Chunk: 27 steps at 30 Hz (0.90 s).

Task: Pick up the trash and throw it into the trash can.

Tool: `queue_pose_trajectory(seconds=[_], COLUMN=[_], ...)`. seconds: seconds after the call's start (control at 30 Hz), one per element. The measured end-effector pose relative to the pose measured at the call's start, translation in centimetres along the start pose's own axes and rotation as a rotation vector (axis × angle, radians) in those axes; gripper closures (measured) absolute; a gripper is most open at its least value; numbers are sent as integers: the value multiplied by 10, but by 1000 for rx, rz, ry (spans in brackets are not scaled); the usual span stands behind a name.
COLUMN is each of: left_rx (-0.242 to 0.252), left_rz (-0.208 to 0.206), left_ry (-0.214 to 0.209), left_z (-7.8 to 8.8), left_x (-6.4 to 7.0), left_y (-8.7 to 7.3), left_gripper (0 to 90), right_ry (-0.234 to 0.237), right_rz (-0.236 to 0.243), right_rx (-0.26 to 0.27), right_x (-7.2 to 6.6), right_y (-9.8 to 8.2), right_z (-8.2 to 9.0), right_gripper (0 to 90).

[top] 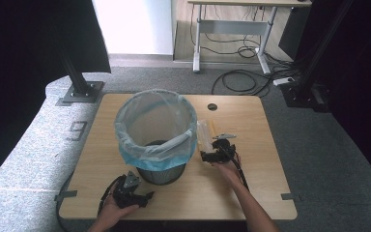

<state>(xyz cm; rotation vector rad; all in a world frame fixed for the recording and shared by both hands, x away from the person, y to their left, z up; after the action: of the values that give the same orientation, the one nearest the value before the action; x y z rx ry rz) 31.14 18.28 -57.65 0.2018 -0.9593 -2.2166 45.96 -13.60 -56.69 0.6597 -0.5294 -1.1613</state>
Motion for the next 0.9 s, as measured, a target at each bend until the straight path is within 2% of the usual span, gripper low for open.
queue_pose_trajectory(seconds=[0.13, 0.33, 0.4, 0.43, 0.47, 0.6, 0.63, 0.7, 0.73, 0.77, 0.8, 0.83, 0.87, 0.9], left_rx=[0, 1, 1, 1, 1, 1, 1, 1, 1, 1, 1, 1, 1, 1], left_rz=[0, 2, 2, 2, 2, 3, 3, 3, 3, 4, 3, 4, 4, 3], left_ry=[0, 1, 2, 2, 2, 3, 3, 3, 3, 3, 3, 3, 3, 3], left_z=[0, 0, 0, 0, 0, 0, 0, 0, 0, 0, 0, 0, 0, 0], left_x=[0, 0, 0, 0, 0, 0, 0, 0, 0, 1, 1, 1, 1, 1], left_y=[0, 0, 0, 0, 0, 0, 0, 0, 0, 0, 0, 0, 0, 0], left_gripper=[152, 152, 152, 152, 152, 152, 153, 153, 153, 153, 153, 152, 153, 153], right_ry=[-21, -58, -54, -57, -57, -64, -67, -70, -70, -63, -63, -48, -48, -47], right_rz=[13, 38, 42, 36, 36, 28, 21, 17, 17, 18, 18, 10, 10, 8], right_rx=[-35, -35, -29, -30, -30, -34, -39, -41, -41, -42, -42, -49, -49, -52], right_x=[0, 3, 4, 6, 6, 12, 15, 16, 16, 18, 18, 20, 20, 22], right_y=[-4, -5, -5, -5, -5, -6, -6, -6, -6, -6, -6, -6, -6, -6], right_z=[-10, -7, -6, -4, -4, -1, 0, 1, 1, 2, 2, 3, 3, 3], right_gripper=[90, 198, 271, 350, 350, 493, 564, 636, 636, 722, 722, 808, 808, 849])
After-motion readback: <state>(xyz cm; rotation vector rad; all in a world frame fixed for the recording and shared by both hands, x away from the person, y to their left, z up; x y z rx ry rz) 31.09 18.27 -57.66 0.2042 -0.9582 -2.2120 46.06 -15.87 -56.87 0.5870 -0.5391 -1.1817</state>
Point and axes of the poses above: each handheld gripper's, and its own axes: z roughly backward along the jaws, y roughly out of its top, x roughly to its right, the point moved 4 cm from there along -z, roughly forward along the jaws, and after that the axes turned 9 degrees about -y, right-handed, at the moved point
